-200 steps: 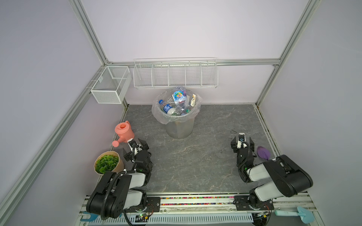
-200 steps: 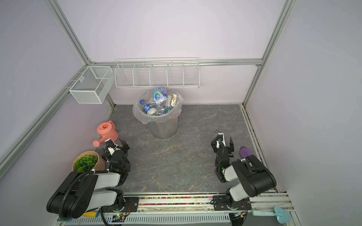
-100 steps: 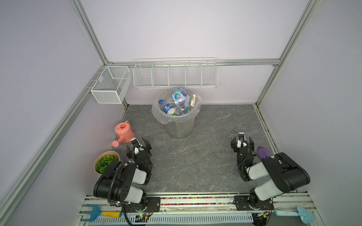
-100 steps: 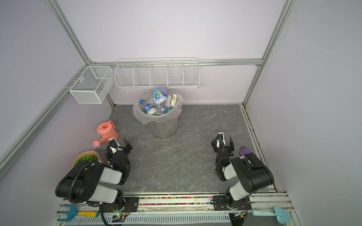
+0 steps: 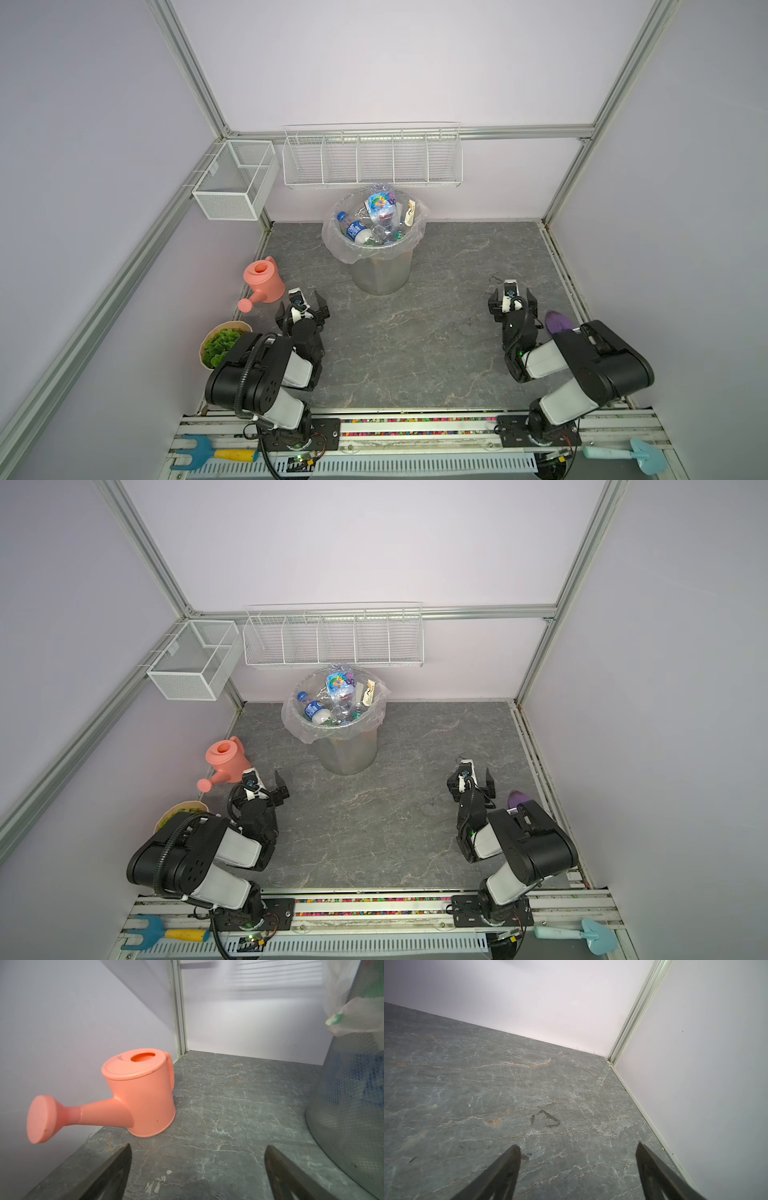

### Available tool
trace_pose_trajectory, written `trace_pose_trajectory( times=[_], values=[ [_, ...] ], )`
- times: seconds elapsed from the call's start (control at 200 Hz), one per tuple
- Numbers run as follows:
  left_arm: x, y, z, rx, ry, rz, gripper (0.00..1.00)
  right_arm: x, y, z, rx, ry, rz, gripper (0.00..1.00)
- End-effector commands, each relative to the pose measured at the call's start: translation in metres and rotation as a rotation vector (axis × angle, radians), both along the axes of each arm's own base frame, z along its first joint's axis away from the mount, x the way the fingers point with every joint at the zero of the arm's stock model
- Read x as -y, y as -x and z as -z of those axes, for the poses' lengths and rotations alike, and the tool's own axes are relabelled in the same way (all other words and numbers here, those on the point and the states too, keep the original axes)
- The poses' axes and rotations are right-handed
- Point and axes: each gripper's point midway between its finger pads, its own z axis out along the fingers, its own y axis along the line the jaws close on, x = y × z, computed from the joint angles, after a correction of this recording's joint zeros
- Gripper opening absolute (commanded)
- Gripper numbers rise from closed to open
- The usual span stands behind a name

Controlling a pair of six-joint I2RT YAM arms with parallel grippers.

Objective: Throw the plastic bottles in the bin
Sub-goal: Reset both arms

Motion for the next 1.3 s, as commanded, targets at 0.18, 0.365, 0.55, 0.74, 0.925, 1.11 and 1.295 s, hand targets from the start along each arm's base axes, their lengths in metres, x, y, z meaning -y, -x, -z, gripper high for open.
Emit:
trace_pose_trajectory(
  times=[0.18, 0.365, 0.55, 0.74, 0.925, 1.11, 1.295],
  values=[
    [0.013, -0.017, -0.004, 0.010, -0.041, 0.068, 0.99, 0.004, -0.011, -0.010, 0.016, -0.044, -0.022, 0.89],
    [0.012, -0.023, -0.004, 0.009, -0.051, 0.057, 0.99, 0.018, -0.024, 0.010, -0.084, -0.183, -0.080, 0.89],
    [0.013, -0.025, -0.005, 0.008, -0.053, 0.057, 0.99, 0.023, -0.040, 0.018, -0.153, -0.209, -0.069, 0.89],
    [0.011, -0.026, 0.000, -0.021, -0.049, 0.055, 0.99, 0.025, -0.042, 0.021, -0.173, -0.228, -0.074, 0.89],
    [0.006, -0.052, -0.004, -0.081, -0.007, 0.052, 0.99, 0.028, -0.045, 0.023, -0.194, -0.262, -0.082, 0.89],
    [-0.009, -0.067, 0.005, -0.161, 0.090, 0.080, 0.99, 0.029, -0.045, 0.023, -0.194, -0.267, -0.086, 0.89],
    [-0.008, -0.067, 0.005, -0.159, 0.090, 0.083, 0.99, 0.029, -0.045, 0.023, -0.194, -0.267, -0.085, 0.89]
  ],
)
